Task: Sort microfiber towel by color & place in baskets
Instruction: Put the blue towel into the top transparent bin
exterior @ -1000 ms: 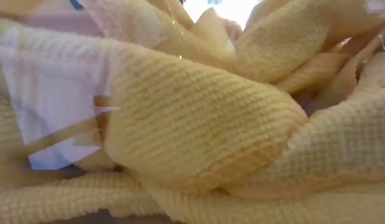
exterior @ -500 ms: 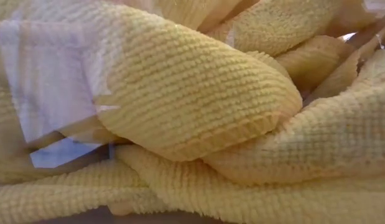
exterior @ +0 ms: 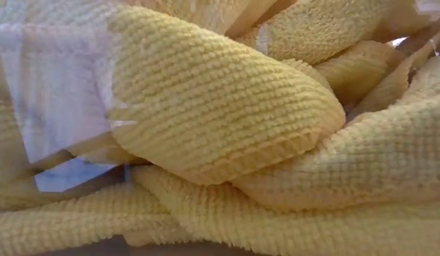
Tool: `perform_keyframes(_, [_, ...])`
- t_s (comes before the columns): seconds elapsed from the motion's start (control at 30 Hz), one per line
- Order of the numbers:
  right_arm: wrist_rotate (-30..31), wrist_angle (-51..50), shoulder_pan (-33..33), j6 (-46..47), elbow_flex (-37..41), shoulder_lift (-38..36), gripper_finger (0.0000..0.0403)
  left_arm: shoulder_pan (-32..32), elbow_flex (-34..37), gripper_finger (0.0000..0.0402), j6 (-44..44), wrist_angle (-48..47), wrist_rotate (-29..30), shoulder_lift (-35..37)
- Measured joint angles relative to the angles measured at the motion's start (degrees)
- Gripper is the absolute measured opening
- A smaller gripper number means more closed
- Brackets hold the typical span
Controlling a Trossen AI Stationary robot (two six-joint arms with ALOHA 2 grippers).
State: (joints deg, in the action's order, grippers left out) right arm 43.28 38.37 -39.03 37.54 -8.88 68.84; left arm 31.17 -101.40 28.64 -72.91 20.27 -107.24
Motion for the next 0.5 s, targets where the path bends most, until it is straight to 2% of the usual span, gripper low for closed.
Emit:
perform_keyframes(0.17, [0.0,0.0,0.0,0.0,0.0,0.0,0.0116,-1.4,15.3,0.0085,3.2,5.4,1.1,10.0])
perform_keyframes(0.5, [0.0,0.0,0.0,0.0,0.0,0.0,0.0116,-3.1,51.8,0.0085,9.9,25.8,3.7,39.3])
